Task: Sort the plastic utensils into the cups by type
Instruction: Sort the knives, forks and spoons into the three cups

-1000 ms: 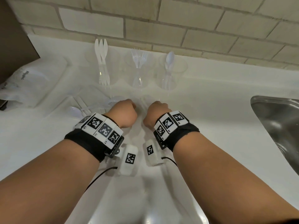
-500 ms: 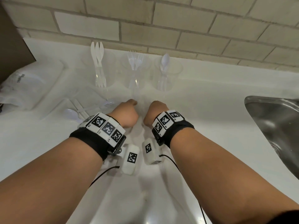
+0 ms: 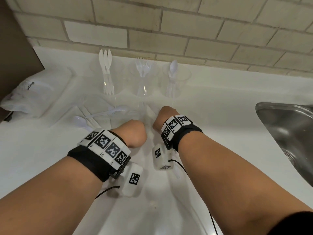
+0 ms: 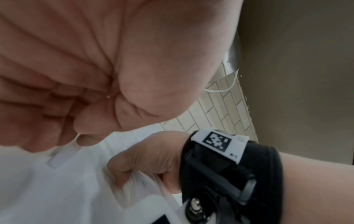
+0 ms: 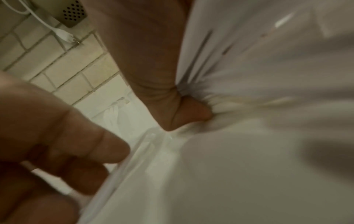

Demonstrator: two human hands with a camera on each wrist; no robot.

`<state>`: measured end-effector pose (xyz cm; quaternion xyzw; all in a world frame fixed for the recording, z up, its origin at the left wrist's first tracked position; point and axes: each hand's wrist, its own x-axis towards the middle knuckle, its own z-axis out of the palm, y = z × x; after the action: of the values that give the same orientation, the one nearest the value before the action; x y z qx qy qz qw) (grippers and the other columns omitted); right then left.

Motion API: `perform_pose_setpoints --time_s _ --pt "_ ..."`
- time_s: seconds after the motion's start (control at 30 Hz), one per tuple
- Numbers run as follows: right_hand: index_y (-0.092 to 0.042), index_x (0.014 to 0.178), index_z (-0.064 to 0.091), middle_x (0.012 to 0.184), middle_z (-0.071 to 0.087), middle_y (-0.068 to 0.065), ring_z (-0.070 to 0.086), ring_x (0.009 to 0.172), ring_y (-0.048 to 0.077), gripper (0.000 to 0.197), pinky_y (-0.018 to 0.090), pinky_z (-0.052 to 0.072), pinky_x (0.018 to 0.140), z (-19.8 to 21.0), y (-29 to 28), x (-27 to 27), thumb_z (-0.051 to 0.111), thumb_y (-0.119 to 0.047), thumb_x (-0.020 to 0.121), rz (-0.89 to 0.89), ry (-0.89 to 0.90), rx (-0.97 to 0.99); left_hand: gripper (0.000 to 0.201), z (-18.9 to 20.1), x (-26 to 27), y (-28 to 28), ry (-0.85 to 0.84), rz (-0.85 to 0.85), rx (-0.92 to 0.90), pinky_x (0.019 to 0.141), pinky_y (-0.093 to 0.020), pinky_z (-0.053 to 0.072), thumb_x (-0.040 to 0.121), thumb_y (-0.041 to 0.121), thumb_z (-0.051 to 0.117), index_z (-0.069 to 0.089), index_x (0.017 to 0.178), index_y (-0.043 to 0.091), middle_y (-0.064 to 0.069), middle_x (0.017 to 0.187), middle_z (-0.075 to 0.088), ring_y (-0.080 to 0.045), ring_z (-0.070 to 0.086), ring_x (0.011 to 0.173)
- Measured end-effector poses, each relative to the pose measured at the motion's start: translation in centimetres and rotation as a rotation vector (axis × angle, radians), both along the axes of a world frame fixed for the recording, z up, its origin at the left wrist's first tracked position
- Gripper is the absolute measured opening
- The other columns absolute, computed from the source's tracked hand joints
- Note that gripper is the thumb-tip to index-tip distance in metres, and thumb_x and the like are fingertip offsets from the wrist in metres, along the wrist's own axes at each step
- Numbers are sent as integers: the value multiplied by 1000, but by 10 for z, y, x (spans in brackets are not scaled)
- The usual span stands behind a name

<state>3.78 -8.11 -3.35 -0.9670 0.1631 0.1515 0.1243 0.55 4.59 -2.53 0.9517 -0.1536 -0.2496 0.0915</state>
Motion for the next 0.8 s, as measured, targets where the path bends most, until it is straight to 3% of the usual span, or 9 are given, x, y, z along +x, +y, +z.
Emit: perform_pose_setpoints --time_s 0.13,0.27,0.33,0.43,0.47,0.57,0.63,0.7,0.8 --pt "-16 62 51 63 57 3 55 56 19 13 24 45 56 1 -7 -4 60 -19 71 7 -23 77 44 2 -3 6 1 43 -96 104 -31 37 95 3 34 45 138 6 -16 142 44 -31 44 128" --pt "-7 74 60 68 58 3 57 62 19 12 23 42 49 13 -18 2 65 -18 74 -50 -82 291 42 -4 -4 9 49 351 -618 89 -27 43 92 2 40 55 129 16 -8 129 53 -24 53 116" --pt "0 84 66 72 62 5 60 68 22 21 28 48 57 24 -28 0 68 -16 71 -124 -234 516 33 -1 -9 7 181 535 -914 80 -29 46 92 0 43 59 118 14 -7 110 57 -21 55 99" --pt "-2 79 64 72 61 8 59 67 23 17 37 50 60 43 -36 -9 71 -8 66 -216 -496 874 13 4 -21 5 484 745 -1258 67 -29 43 95 8 48 58 101 13 -7 93 52 -18 50 78" --pt "-6 78 62 73 61 8 59 67 23 13 34 48 58 50 -36 -14 70 -5 67 -218 -567 977 10 5 -24 5 601 799 -1308 65 -31 44 97 17 50 57 102 13 -8 92 52 -19 50 74" --pt "-11 75 61 72 63 5 60 69 20 13 29 48 59 69 -32 -27 66 -7 63 -132 -740 1153 46 -5 -29 3 928 837 -1275 65 -38 51 93 52 47 55 110 10 -15 96 55 -26 57 68" --pt "-10 77 62 71 65 2 62 70 17 15 27 49 62 75 -28 -32 64 -8 62 -89 -812 1192 60 -13 -31 -1 1050 820 -1253 70 -43 54 91 60 41 53 117 7 -18 99 55 -30 58 72" --pt "-7 83 62 74 65 3 63 71 17 21 28 51 64 74 -24 -33 65 -10 62 -75 -840 1173 55 -18 -33 -6 1013 865 -1289 72 -43 51 94 54 41 54 117 5 -17 94 56 -30 56 70" --pt "-9 83 60 74 65 2 63 71 17 22 32 52 67 67 -21 -33 66 -10 62 -110 -827 1153 38 -19 -32 -12 794 959 -1395 71 -41 45 97 43 45 56 107 8 -13 90 56 -26 53 71"
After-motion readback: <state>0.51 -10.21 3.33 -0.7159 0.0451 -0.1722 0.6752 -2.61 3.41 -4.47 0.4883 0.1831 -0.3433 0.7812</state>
